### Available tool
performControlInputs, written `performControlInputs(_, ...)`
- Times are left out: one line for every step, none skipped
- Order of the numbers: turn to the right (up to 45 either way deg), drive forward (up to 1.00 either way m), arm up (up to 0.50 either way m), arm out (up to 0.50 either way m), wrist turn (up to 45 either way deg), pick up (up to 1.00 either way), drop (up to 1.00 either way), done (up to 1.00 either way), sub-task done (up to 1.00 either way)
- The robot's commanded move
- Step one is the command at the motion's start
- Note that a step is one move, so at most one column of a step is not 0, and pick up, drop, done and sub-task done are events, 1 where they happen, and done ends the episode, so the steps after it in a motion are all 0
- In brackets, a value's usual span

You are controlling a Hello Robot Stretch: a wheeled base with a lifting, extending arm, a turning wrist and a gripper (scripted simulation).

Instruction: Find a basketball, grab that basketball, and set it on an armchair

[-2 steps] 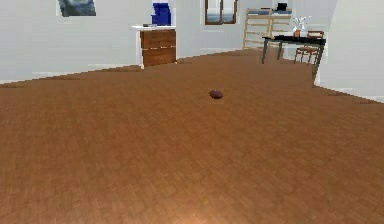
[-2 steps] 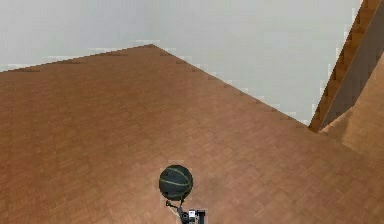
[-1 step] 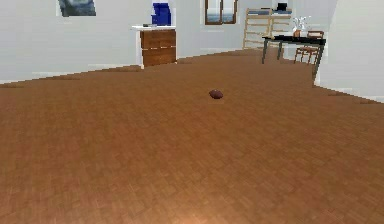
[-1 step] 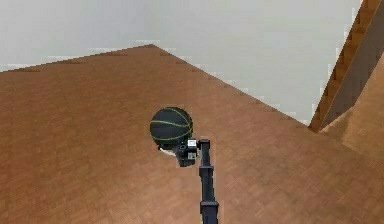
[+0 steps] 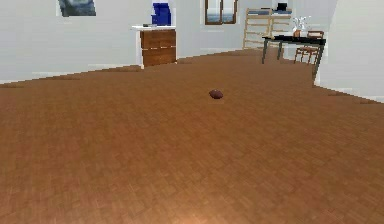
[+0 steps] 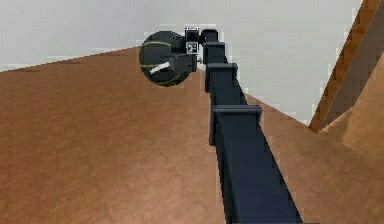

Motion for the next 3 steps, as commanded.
performControlInputs(0.0,0.00,0.00,0.00,-45.0,0.00,0.00,0.00,0.00)
performControlInputs(0.0,0.00,0.00,0.00,-45.0,0.00,0.00,0.00,0.00)
performControlInputs(0.0,0.00,0.00,0.00,-18.0,0.00,0.00,0.00,0.00)
